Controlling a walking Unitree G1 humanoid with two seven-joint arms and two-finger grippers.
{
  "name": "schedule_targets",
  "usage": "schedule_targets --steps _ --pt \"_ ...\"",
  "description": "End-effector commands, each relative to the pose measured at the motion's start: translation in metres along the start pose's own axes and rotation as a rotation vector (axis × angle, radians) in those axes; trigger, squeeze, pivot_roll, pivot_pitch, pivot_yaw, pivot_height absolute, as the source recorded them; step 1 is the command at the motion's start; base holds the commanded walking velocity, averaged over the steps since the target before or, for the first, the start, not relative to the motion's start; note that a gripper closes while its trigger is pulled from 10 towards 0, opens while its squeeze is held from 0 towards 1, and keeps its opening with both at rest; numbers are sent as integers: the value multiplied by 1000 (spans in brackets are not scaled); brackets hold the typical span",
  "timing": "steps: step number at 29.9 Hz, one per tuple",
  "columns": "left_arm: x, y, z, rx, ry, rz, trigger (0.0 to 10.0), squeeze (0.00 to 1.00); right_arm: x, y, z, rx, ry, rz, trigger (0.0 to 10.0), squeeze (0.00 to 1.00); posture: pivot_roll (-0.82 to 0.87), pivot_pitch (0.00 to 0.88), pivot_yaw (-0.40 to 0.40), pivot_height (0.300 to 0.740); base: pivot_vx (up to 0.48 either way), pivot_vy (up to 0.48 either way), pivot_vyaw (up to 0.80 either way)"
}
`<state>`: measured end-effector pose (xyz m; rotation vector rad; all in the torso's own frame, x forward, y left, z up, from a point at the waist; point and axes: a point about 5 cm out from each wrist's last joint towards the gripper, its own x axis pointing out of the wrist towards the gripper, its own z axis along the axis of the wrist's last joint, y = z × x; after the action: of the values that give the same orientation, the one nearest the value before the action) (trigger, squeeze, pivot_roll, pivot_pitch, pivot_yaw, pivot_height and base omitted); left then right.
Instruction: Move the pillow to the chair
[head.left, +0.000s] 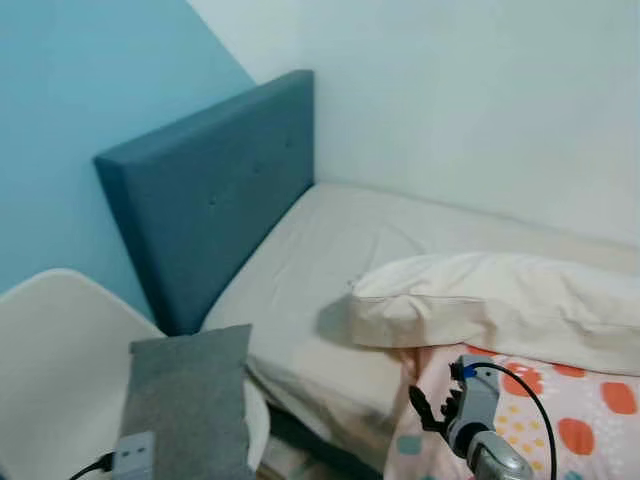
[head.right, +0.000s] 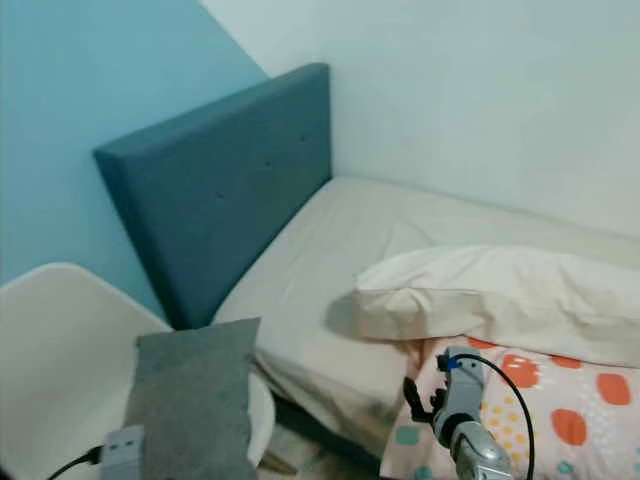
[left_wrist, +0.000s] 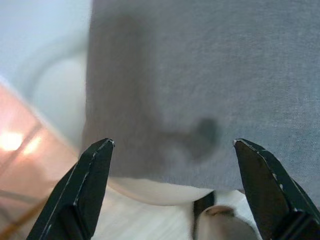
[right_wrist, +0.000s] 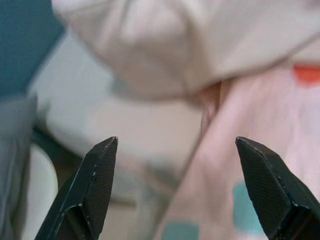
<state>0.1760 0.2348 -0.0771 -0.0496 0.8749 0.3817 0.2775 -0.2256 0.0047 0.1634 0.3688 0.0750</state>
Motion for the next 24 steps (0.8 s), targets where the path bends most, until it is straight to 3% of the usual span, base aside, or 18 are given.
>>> schedule_targets --steps 1,3,4,7,15,19,22,24 --pt "0 -1 1 -6 1 -1 10000 0 4 3 12 5 -60 16 10000 0 -15 0 36 740 0 0 0" --pt "0 -1 0 -9 3 -5 10000 0 7 5 21 1 -98 26 10000 0 -15 0 36 740 0 0 0" --pt "-1 -3 -3 -11 9 -13 10000 0 12 7 41 -1 -179 45 10000 0 -13 0 39 740 0 -368 0" --pt "-3 -6 -11 -7 26 -26 10000 0 16 7 72 -13 -298 62 10000 0 -12 0 40 740 0 -355 0" --pt "-3 -9 -10 5 22 -43 10000 0 16 3 105 -27 -409 58 10000 0 -12 0 42 740 0 -352 0" --pt "-2 -10 -8 7 19 -46 10000 0 16 3 107 -46 -409 47 10000 0 -14 0 44 740 0 -351 0" --pt "-2 -11 -7 13 15 -52 10000 0 16 -3 101 -172 -335 -30 10000 0 -14 0 46 740 0 -292 0" --pt "-2 -12 -7 13 14 -54 10000 0 16 -6 99 -195 -319 -49 10000 0 -14 0 46 740 0 -292 0"
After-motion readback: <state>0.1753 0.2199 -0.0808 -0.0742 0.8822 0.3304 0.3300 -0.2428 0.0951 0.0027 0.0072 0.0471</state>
